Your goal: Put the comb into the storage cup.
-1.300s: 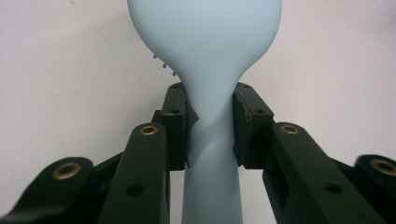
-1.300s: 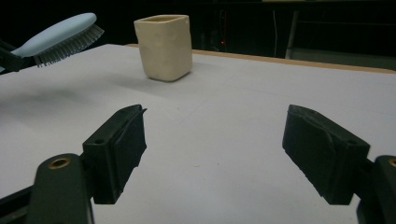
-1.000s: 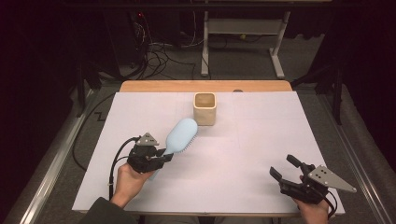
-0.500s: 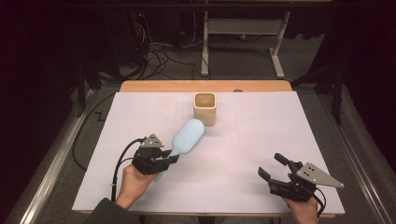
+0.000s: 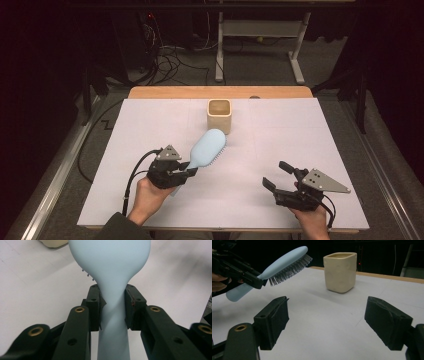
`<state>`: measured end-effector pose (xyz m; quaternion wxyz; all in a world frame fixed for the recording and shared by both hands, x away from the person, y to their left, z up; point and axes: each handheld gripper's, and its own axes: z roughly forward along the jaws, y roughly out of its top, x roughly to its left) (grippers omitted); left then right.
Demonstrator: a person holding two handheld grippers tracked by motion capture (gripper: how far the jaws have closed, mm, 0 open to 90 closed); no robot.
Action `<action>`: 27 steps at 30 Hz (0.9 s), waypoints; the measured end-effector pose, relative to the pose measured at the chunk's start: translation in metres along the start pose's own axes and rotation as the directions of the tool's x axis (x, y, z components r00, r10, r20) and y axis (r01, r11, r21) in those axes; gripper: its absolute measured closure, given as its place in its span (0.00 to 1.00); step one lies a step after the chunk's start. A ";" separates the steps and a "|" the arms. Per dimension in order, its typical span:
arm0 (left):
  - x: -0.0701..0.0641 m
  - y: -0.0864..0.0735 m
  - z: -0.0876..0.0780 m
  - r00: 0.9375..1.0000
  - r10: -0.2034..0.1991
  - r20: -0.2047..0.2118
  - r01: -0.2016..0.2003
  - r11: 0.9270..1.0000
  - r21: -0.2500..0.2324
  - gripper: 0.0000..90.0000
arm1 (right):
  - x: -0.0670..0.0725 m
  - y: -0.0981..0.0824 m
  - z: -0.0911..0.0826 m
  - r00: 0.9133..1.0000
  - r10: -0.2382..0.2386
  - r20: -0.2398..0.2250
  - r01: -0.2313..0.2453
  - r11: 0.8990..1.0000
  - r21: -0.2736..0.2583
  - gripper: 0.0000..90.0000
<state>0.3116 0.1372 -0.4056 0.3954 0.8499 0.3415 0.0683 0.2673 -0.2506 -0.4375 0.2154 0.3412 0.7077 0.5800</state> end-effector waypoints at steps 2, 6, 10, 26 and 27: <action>-0.002 0.001 0.001 1.000 0.006 0.001 -0.006 1.000 -0.001 0.77 | 0.002 0.000 0.003 1.000 -0.009 0.006 0.009 1.000 0.009 0.21; -0.004 0.004 0.002 1.000 0.017 0.003 -0.017 1.000 0.001 0.77 | 0.005 0.001 0.007 1.000 -0.020 0.004 0.020 1.000 0.017 0.21; -0.006 0.006 0.004 1.000 0.022 0.004 -0.022 1.000 0.004 0.77 | 0.007 0.002 0.011 1.000 -0.015 -0.006 0.015 1.000 0.018 0.21; -0.015 0.010 0.012 0.999 0.053 0.008 -0.053 0.999 0.004 0.77 | 0.019 0.007 0.036 0.996 0.009 -0.085 -0.006 0.999 0.035 0.20; -0.016 0.010 0.013 0.998 0.056 0.008 -0.056 0.998 0.005 0.77 | 0.019 0.007 0.038 0.996 0.013 -0.090 -0.010 0.999 0.040 0.20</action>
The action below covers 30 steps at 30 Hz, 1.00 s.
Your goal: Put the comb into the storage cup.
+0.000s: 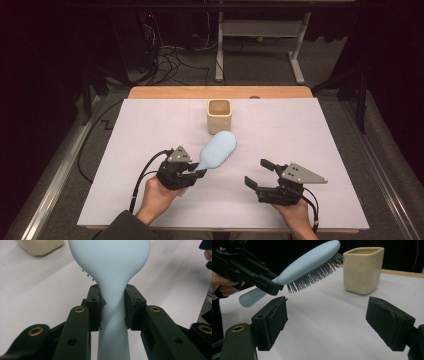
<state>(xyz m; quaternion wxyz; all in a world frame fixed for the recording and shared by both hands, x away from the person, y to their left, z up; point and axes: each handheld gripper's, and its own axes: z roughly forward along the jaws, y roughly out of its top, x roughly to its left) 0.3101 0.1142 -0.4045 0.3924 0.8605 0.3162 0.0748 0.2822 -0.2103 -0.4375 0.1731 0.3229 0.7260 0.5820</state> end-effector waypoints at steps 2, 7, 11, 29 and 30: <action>-0.001 0.000 0.002 1.000 0.004 0.001 -0.004 1.000 0.003 0.77 | 0.001 0.000 0.004 1.000 0.006 -0.013 -0.006 1.000 0.009 0.19; -0.004 0.002 0.005 1.000 0.016 0.004 -0.016 1.000 0.003 0.77 | 0.003 -0.001 0.015 0.999 0.027 -0.044 -0.025 0.999 0.037 0.18; -0.006 0.003 0.006 1.000 0.025 0.008 -0.025 1.000 0.003 0.77 | 0.004 0.000 0.021 0.998 0.039 -0.057 -0.036 0.998 0.046 0.18; -0.018 0.008 0.017 0.998 0.061 0.023 -0.061 0.998 0.007 0.77 | -0.001 0.001 0.036 0.993 0.091 -0.073 -0.086 0.994 0.073 0.17; -0.019 0.009 0.018 0.998 0.060 0.024 -0.060 0.998 0.007 0.77 | -0.001 0.001 0.037 0.993 0.094 -0.075 -0.088 0.993 0.075 0.16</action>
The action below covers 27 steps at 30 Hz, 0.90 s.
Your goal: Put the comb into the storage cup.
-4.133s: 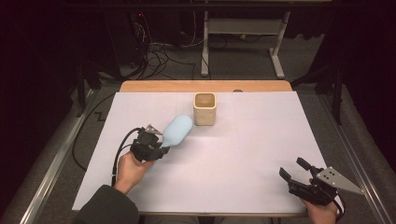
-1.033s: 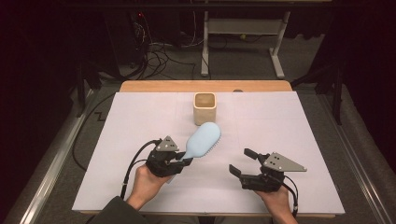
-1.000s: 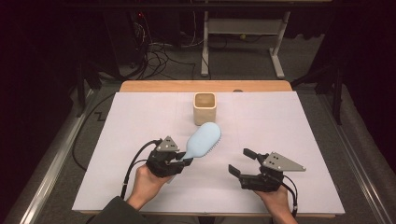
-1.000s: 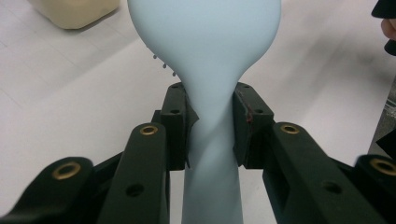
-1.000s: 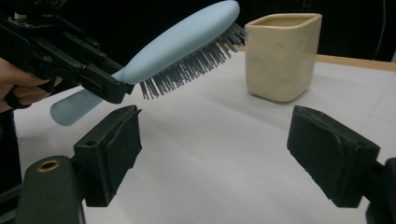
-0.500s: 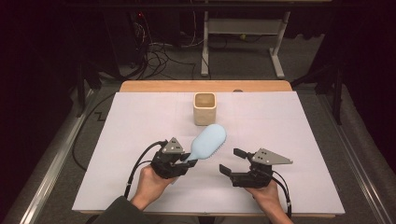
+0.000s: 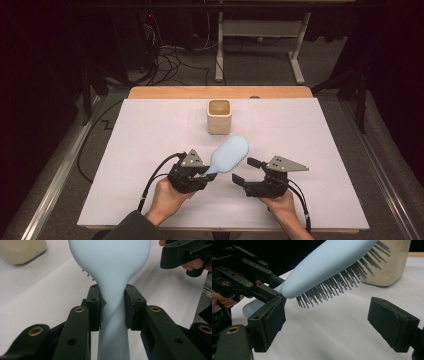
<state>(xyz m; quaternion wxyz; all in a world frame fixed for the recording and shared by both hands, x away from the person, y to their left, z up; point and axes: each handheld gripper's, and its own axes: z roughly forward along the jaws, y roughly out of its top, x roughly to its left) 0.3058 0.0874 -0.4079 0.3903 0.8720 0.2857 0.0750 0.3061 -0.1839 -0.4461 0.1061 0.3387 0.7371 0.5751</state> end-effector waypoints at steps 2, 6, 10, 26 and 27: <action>-0.001 0.000 0.002 1.000 0.006 0.002 -0.006 1.000 0.001 0.77 | -0.001 0.000 0.001 1.000 0.009 -0.003 -0.009 1.000 0.003 0.16; -0.003 0.001 0.004 1.000 0.010 0.007 -0.010 1.000 0.004 0.77 | -0.003 0.001 0.003 1.000 0.030 -0.007 -0.030 1.000 0.000 0.16; -0.005 0.001 0.007 1.000 0.013 0.008 -0.014 1.000 0.008 0.77 | -0.004 0.001 0.006 0.999 0.048 -0.009 -0.048 0.999 0.010 0.16; -0.011 0.003 0.013 0.999 0.031 0.016 -0.031 0.999 0.009 0.77 | -0.001 0.005 0.017 0.997 0.068 -0.025 -0.067 0.998 0.018 0.14; -0.012 0.003 0.014 0.999 0.032 0.018 -0.032 0.999 0.008 0.77 | 0.000 0.006 0.017 0.997 0.067 -0.026 -0.067 0.998 0.017 0.15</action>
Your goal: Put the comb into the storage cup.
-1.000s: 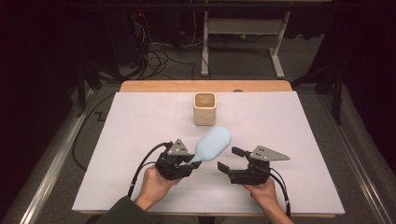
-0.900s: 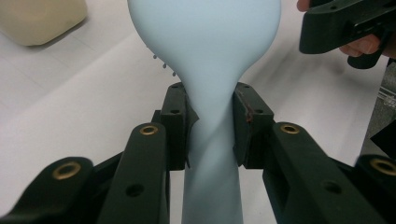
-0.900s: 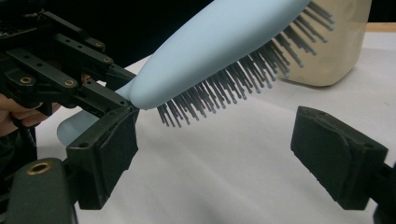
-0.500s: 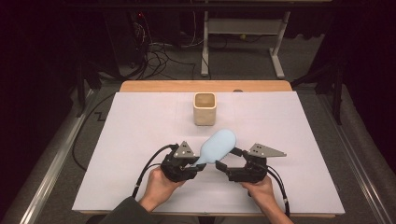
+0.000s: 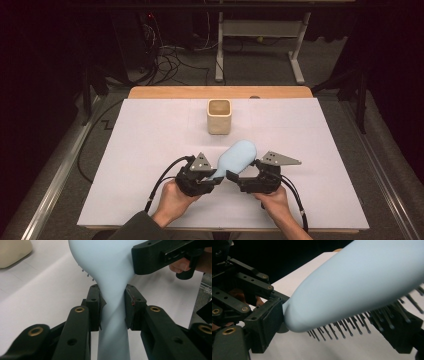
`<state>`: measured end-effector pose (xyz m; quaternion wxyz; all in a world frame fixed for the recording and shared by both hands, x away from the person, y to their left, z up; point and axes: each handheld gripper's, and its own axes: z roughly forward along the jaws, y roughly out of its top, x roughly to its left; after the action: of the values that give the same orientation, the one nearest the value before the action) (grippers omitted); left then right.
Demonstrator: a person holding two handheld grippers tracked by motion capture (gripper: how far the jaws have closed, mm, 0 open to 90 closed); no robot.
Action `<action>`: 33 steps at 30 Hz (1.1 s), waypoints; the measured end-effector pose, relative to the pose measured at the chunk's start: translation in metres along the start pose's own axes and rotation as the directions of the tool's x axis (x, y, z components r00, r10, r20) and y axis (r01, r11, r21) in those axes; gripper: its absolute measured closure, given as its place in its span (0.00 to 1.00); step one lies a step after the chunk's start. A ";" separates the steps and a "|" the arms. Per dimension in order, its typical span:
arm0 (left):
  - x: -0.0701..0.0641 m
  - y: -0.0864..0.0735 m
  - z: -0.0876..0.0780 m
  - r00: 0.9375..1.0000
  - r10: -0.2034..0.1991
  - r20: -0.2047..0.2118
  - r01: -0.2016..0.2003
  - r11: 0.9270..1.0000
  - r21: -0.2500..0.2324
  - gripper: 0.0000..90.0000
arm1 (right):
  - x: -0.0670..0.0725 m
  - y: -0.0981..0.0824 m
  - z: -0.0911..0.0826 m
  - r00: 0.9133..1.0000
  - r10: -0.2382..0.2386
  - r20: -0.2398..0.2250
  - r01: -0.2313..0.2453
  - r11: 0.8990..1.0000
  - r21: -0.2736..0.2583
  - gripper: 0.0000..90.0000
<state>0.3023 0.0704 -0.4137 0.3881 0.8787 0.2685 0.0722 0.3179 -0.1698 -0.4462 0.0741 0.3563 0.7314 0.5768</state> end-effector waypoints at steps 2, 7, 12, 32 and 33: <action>-0.001 0.001 0.001 1.000 0.004 0.001 -0.004 1.000 0.004 0.77 | 0.001 0.001 0.001 1.000 0.000 0.002 0.000 1.000 0.002 0.15; -0.001 0.002 0.002 1.000 0.003 0.005 -0.003 1.000 0.004 0.77 | 0.000 0.003 0.004 1.000 0.016 0.005 -0.016 1.000 -0.008 0.16; -0.002 0.004 0.003 1.000 0.000 0.004 0.000 1.000 0.007 0.77 | 0.001 0.006 0.004 1.000 0.023 0.015 -0.023 0.999 -0.022 0.19; -0.002 0.008 0.001 1.000 0.003 -0.022 -0.003 1.000 0.011 0.77 | 0.004 0.028 -0.002 0.999 0.035 -0.037 -0.035 0.999 0.014 0.39; -0.002 0.008 0.001 1.000 0.002 -0.024 -0.002 1.000 0.006 0.77 | 0.004 0.030 -0.002 0.998 0.040 -0.044 -0.039 0.999 0.016 0.40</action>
<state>0.3044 0.0647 -0.4082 0.3823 0.8790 0.2726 0.0826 0.3270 -0.1667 -0.4173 0.0439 0.3584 0.7299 0.5805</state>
